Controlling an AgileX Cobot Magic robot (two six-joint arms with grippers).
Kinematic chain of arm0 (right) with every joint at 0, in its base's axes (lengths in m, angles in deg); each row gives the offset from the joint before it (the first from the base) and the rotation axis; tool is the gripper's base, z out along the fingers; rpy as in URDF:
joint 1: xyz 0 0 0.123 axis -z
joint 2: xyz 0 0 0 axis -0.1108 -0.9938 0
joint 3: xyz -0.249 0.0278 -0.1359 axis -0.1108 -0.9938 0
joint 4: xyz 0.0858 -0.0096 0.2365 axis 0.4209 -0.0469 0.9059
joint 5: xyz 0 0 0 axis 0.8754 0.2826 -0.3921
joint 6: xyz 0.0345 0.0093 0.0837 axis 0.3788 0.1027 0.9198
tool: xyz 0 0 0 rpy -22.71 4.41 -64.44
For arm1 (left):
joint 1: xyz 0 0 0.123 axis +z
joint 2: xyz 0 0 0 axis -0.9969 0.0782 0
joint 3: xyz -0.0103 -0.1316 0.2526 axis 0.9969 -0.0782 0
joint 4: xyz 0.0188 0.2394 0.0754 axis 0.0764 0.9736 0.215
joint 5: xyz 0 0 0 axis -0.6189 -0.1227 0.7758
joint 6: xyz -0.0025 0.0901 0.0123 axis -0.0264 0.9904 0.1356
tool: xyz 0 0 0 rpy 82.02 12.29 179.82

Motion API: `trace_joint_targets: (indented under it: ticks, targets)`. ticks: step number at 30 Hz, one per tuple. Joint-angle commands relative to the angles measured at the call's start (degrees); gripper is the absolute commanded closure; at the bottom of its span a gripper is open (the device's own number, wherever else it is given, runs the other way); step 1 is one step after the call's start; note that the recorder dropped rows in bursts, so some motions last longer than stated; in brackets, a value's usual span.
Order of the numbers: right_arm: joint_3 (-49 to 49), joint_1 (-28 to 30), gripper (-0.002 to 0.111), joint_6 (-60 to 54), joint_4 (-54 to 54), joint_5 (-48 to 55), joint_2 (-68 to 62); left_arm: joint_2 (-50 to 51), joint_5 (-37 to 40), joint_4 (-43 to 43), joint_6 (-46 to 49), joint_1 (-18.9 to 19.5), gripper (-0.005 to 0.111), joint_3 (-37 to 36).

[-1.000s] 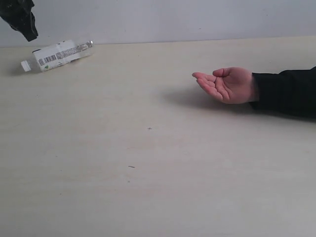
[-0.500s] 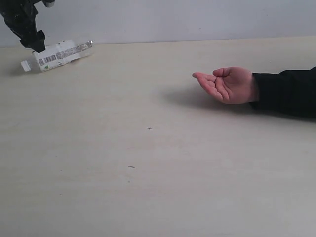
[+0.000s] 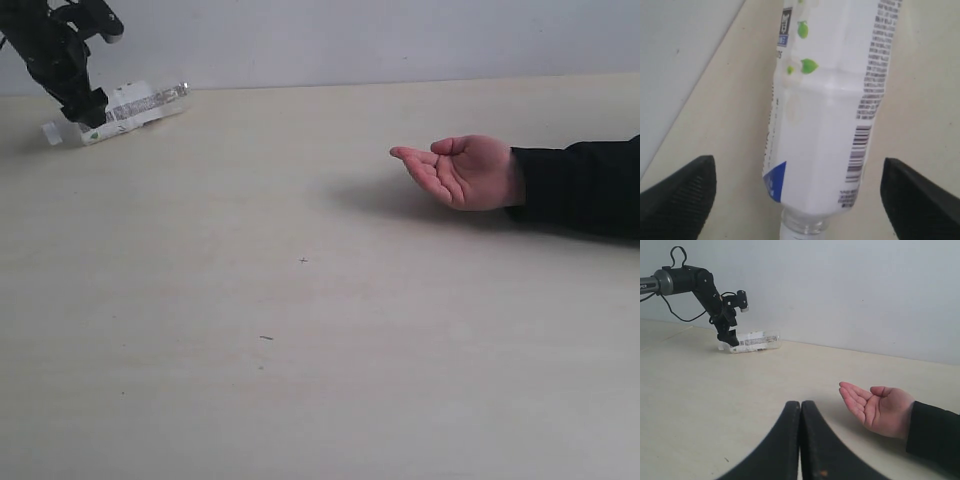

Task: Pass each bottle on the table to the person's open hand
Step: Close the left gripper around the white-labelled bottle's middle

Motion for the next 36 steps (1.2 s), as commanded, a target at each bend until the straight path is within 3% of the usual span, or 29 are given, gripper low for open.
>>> trace_joint_targets:
  ticks: [1, 32, 36]
  targets:
    - [-0.2, -0.2, 0.108, -0.5, 0.0, -0.3, 0.3, 1.3, -1.4, -0.5, -0.6, -0.6, 0.022, 0.2]
    - [-0.2, -0.2, 0.108, -0.5, 0.0, -0.3, 0.3, 3.3, -3.4, 0.4, -1.7, -0.7, 0.022, 0.2]
    - [-0.2, -0.2, 0.108, -0.5, 0.0, -0.3, 0.3, 3.3, -3.6, 0.4, -1.7, -0.6, 0.033, 0.2]
